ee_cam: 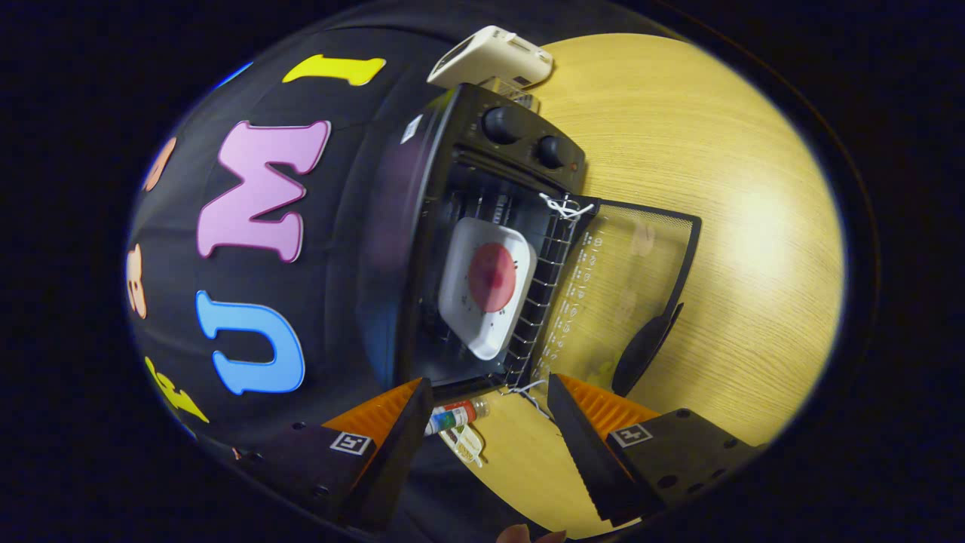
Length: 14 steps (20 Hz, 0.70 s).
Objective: Open the toaster oven, put the food inside, and close the toaster oven door.
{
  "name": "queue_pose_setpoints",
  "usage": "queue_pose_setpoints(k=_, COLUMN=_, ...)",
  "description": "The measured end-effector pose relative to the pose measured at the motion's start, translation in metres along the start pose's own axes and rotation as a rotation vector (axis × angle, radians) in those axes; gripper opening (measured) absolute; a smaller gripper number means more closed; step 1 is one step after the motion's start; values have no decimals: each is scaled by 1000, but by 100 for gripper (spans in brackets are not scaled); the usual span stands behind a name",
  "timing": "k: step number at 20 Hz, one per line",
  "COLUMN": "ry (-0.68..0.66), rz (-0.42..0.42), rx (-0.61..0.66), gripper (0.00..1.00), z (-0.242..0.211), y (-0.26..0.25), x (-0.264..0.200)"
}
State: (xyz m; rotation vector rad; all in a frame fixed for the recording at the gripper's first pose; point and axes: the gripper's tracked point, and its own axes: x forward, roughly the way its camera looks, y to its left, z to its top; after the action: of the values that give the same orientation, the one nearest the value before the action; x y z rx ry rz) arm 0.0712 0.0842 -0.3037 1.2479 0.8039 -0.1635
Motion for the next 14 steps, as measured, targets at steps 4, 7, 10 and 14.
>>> queue_pose_setpoints(k=4, ry=23, rz=-102, rx=-340, gripper=98, z=-10, y=-27, x=-35)
queue_pose_setpoints(k=7, ry=74, rz=-222, rx=-609, gripper=98, z=-19, y=-66, x=-50)
queue_pose_setpoints(k=10, ry=111, rz=-308, rx=-851, gripper=99, z=-19, y=-101, x=-47)
queue_pose_setpoints(k=14, ry=127, rz=-379, rx=-1088, gripper=99, z=-17, y=-139, x=-24)
